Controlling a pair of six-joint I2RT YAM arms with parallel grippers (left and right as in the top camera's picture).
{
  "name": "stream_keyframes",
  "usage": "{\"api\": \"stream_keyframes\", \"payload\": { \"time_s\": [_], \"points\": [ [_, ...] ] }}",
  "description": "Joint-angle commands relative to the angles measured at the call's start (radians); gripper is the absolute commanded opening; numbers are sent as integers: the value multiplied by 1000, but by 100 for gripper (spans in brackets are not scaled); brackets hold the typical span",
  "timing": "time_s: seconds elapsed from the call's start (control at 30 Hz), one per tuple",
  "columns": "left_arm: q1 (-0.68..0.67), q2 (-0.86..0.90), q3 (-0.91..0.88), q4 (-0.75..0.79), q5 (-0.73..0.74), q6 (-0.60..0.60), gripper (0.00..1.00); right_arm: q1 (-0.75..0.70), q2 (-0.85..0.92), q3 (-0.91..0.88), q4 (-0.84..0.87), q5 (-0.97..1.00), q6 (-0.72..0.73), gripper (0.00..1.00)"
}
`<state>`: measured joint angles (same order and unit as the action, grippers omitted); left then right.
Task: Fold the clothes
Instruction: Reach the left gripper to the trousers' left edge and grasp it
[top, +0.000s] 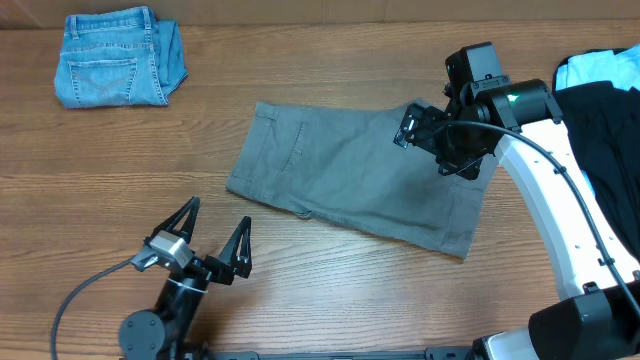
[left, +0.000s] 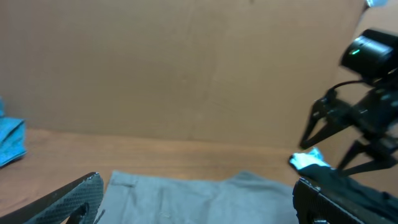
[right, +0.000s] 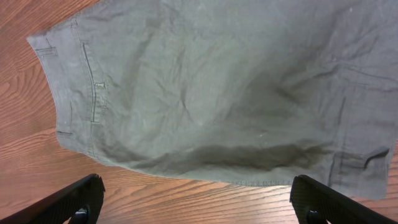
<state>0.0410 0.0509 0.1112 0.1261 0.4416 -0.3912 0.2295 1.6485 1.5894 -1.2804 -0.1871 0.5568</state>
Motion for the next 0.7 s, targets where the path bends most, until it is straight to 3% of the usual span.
{"api": "stream_keyframes", "payload": {
  "time_s": [0.0, 0.13, 0.3, 0.37, 0.47, 0.57, 0.67],
  "points": [
    [5, 95, 155, 0, 55, 7, 100, -1, -10, 11, 6, -5, -8, 100],
    [5, 339, 361, -122, 100, 56, 100, -1, -10, 11, 15, -5, -8, 100],
    [2, 769, 764, -614, 261, 234, 100, -1, -10, 11, 15, -5, -8, 100],
    [-3, 900, 863, -741, 291, 261, 100, -1, -10, 11, 15, -5, -8, 100],
    [-2, 1061, 922, -824, 263, 270, 100, -1, -10, 11, 15, -5, -8, 100],
    [-6, 1194, 938, -808, 335, 212, 100, -1, -10, 11, 15, -5, -8, 100],
    [-56, 1293, 1006, -886, 222, 211, 100, -1, -10, 11, 16, -5, -8, 100]
  ]
}}
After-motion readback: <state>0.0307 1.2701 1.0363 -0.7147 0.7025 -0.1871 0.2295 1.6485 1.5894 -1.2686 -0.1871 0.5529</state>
